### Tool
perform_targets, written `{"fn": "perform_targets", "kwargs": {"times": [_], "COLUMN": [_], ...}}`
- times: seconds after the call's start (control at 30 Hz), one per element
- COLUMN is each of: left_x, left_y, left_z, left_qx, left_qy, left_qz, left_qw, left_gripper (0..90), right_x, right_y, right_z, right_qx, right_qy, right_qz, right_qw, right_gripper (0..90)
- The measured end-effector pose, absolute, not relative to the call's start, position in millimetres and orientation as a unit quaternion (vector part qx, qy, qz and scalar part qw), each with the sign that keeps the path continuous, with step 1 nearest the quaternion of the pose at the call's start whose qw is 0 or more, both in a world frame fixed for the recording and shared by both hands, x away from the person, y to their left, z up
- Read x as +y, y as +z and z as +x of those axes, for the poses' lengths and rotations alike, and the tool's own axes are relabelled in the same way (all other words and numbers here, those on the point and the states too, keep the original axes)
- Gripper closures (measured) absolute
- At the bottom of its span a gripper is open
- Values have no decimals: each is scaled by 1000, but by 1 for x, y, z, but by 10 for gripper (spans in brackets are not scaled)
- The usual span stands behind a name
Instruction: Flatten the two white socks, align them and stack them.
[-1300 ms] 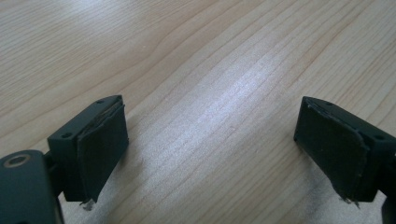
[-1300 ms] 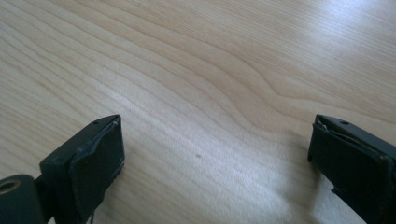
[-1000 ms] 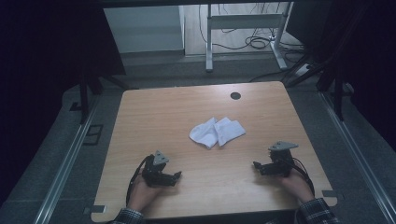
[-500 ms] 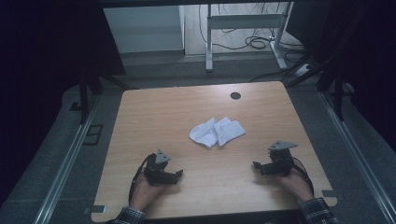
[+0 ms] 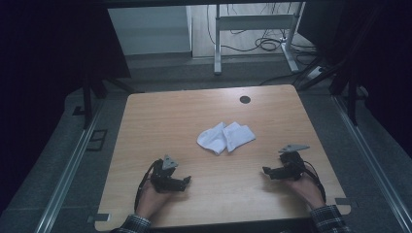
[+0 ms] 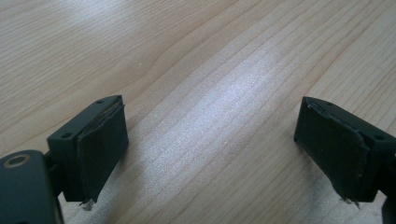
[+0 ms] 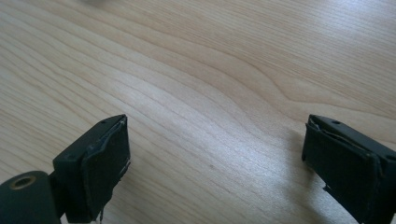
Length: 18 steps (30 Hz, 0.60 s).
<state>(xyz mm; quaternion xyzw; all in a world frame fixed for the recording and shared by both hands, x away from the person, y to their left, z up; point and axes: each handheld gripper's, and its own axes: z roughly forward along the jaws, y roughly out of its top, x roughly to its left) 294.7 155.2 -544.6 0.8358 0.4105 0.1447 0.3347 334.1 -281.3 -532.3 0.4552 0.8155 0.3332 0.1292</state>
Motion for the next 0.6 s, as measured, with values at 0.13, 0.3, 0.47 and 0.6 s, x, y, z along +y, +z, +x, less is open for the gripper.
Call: {"fn": "perform_targets", "kwargs": {"times": [0.13, 0.3, 0.47, 0.6], "left_x": [155, 155, 155, 155], "left_y": [-545, -545, -545, -545], "left_z": [296, 296, 296, 296], "left_qx": [409, 408, 410, 410], "left_qy": [145, 145, 144, 144], "left_qz": [836, 837, 836, 836], "left_qw": [335, 335, 335, 335], "left_gripper": [98, 98, 98, 98], "right_x": [-280, -279, -277, -275], "right_y": [-526, -522, -515, -511], "right_z": [334, 336, 343, 346], "right_qx": [812, 813, 814, 815], "right_qy": [344, 349, 347, 348], "right_qz": [455, 450, 449, 447], "right_qw": [121, 120, 123, 126], "right_gripper": [71, 76, 154, 205]}}
